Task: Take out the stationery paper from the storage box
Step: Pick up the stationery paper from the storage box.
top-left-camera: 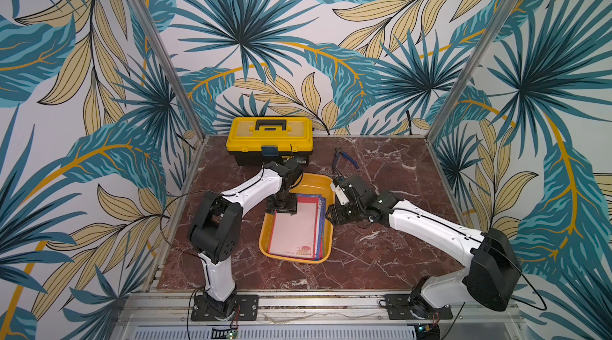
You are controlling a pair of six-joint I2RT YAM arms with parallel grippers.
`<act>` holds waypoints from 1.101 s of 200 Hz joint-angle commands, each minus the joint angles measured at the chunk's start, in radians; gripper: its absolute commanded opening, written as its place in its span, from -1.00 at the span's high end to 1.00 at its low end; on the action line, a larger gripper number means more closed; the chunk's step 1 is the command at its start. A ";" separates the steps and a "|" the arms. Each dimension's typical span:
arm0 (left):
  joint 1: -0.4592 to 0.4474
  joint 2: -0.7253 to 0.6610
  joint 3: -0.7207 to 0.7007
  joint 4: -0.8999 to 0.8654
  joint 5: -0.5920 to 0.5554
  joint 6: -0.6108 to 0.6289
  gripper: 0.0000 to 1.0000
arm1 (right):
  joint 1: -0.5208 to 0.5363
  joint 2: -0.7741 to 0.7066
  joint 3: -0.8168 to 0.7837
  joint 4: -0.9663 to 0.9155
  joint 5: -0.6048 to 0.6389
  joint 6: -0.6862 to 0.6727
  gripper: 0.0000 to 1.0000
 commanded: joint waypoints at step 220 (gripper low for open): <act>0.005 0.082 0.036 -0.005 0.030 0.005 -0.52 | 0.004 -0.017 -0.041 0.005 0.021 0.014 -0.21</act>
